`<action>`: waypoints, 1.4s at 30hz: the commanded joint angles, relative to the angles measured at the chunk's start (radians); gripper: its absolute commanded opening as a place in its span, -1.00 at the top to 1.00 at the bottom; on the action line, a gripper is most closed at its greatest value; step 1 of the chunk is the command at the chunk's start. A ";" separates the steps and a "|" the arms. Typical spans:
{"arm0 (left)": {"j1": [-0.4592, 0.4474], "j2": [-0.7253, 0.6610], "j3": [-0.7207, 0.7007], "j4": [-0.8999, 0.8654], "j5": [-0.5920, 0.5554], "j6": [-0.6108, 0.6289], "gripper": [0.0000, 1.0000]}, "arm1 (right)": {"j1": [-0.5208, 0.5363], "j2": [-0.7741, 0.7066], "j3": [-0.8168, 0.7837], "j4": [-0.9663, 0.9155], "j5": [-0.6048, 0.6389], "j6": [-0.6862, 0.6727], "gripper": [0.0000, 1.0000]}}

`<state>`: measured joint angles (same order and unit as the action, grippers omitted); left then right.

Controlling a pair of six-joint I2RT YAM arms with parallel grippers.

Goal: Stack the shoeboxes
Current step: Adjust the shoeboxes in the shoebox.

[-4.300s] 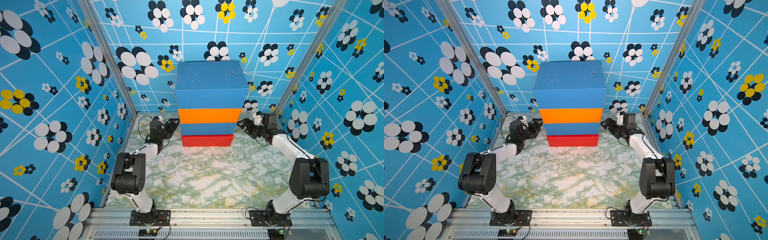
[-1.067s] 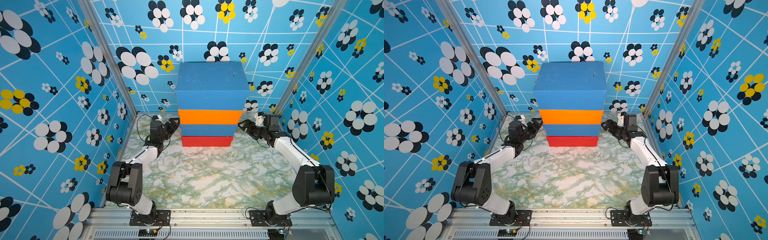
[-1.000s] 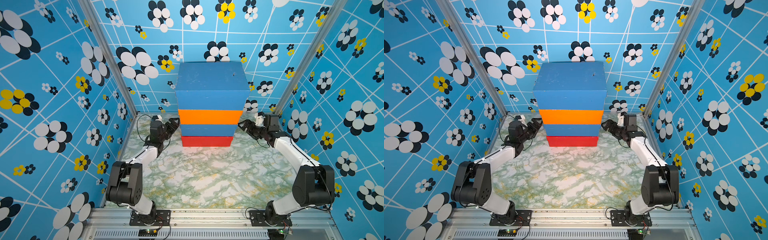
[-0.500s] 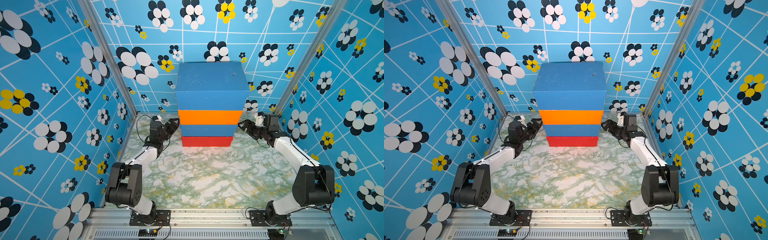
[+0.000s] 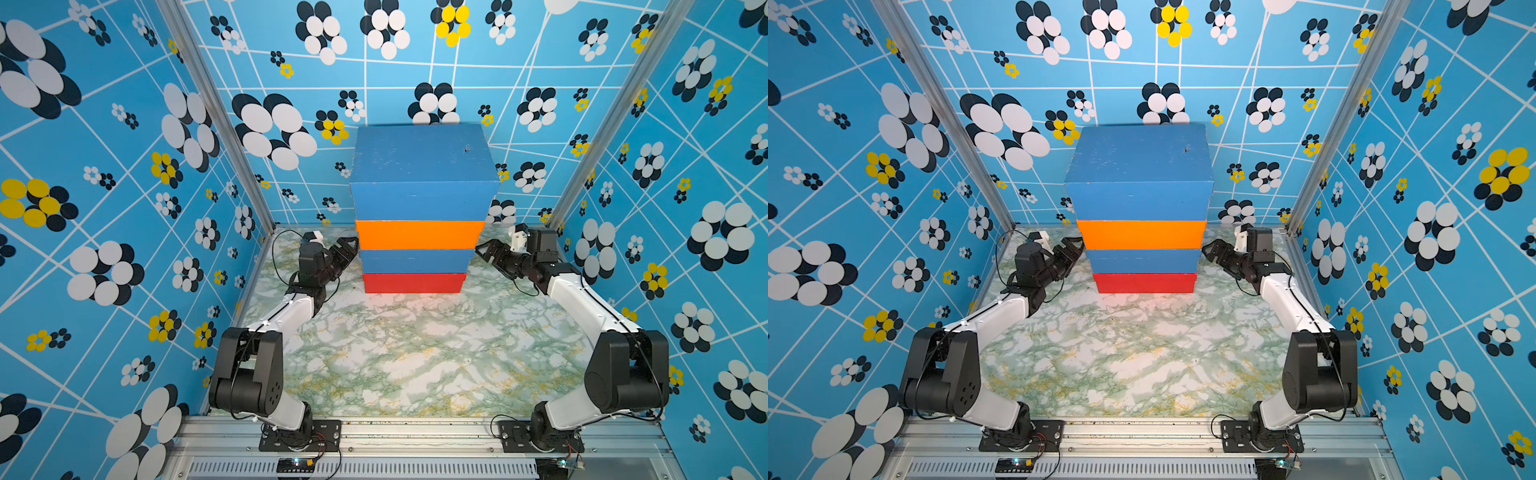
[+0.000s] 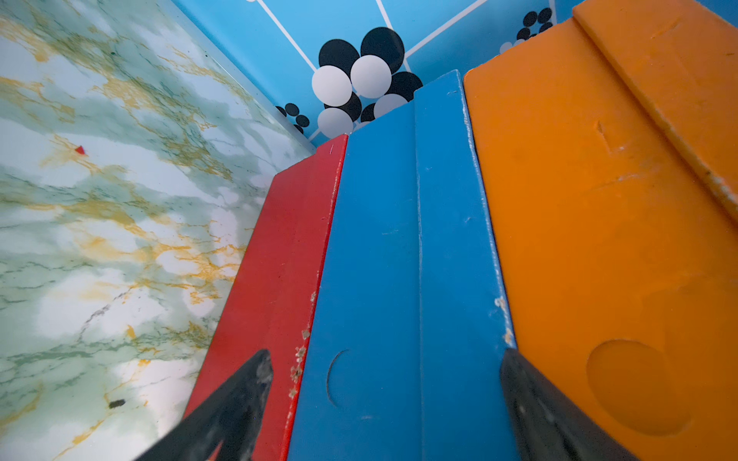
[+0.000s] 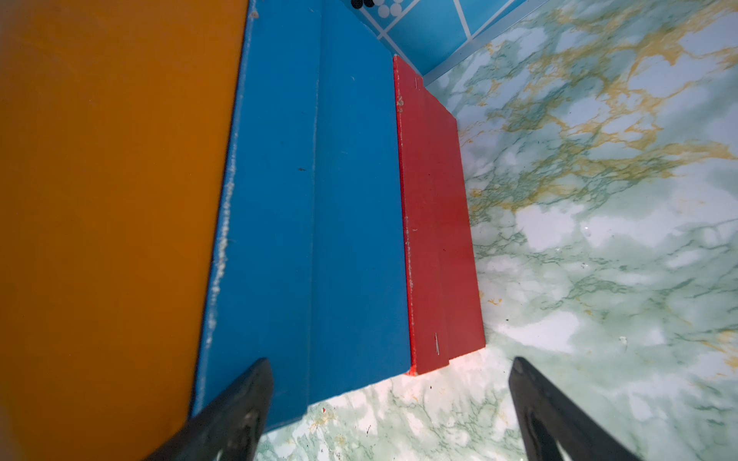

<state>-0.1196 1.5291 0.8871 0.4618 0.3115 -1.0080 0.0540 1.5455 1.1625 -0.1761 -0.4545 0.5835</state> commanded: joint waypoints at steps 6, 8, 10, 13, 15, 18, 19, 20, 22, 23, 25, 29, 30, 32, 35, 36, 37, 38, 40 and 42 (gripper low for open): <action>-0.037 -0.040 -0.004 0.020 0.101 0.039 -0.81 | 0.054 -0.008 0.003 0.006 -0.093 -0.023 -0.89; -0.037 -0.039 -0.004 0.020 0.101 0.040 -0.81 | 0.085 -0.005 0.002 0.006 -0.095 -0.024 -0.89; -0.034 -0.037 -0.004 0.021 0.102 0.039 -0.81 | 0.089 -0.004 0.001 0.006 -0.094 -0.024 -0.89; -0.030 -0.035 -0.001 0.024 0.103 0.037 -0.81 | 0.092 -0.002 0.000 0.010 -0.094 -0.022 -0.89; -0.028 -0.035 0.004 0.020 0.107 0.039 -0.81 | 0.092 -0.001 -0.001 0.009 -0.094 -0.022 -0.89; -0.027 -0.036 0.004 0.018 0.109 0.039 -0.81 | 0.092 -0.003 -0.001 0.007 -0.090 -0.025 -0.89; -0.028 -0.035 0.003 0.020 0.110 0.037 -0.81 | 0.092 -0.001 0.001 0.006 -0.089 -0.026 -0.89; -0.028 -0.034 0.001 0.023 0.110 0.037 -0.81 | 0.092 -0.001 0.000 0.005 -0.087 -0.026 -0.89; -0.028 -0.034 -0.005 0.028 0.110 0.033 -0.81 | 0.092 -0.001 0.001 0.003 -0.084 -0.027 -0.89; -0.031 -0.034 -0.007 0.030 0.111 0.032 -0.81 | 0.092 -0.001 0.004 0.004 -0.083 -0.027 -0.89; -0.036 -0.032 -0.008 0.031 0.112 0.033 -0.81 | 0.091 0.000 0.007 -0.002 -0.078 -0.027 -0.89; -0.044 -0.033 -0.008 0.029 0.109 0.036 -0.81 | 0.092 0.001 0.016 -0.008 -0.072 -0.026 -0.90; -0.045 -0.033 -0.008 0.029 0.109 0.035 -0.81 | 0.091 0.000 0.018 -0.011 -0.069 -0.026 -0.90; -0.049 -0.035 -0.008 0.027 0.109 0.036 -0.81 | 0.092 0.001 0.020 -0.012 -0.066 -0.027 -0.89; -0.050 -0.035 -0.005 0.026 0.110 0.039 -0.81 | 0.092 0.000 0.019 -0.012 -0.063 -0.025 -0.90; -0.050 -0.037 -0.004 0.024 0.109 0.039 -0.81 | 0.092 0.002 0.019 -0.013 -0.061 -0.024 -0.90; -0.049 -0.038 -0.004 0.023 0.109 0.039 -0.81 | 0.092 0.001 0.019 -0.012 -0.061 -0.024 -0.89; -0.051 -0.037 -0.002 0.021 0.109 0.040 -0.81 | 0.092 0.002 0.019 -0.013 -0.060 -0.024 -0.90; -0.053 -0.036 0.001 0.021 0.109 0.040 -0.81 | 0.092 0.002 0.020 -0.013 -0.059 -0.025 -0.90; -0.055 -0.037 0.004 0.020 0.109 0.040 -0.81 | 0.092 0.000 0.022 -0.013 -0.059 -0.025 -0.90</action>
<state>-0.1120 1.5291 0.8871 0.4625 0.2863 -1.0084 0.0803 1.5455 1.1629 -0.1757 -0.4324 0.5835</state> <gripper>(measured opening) 0.905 0.948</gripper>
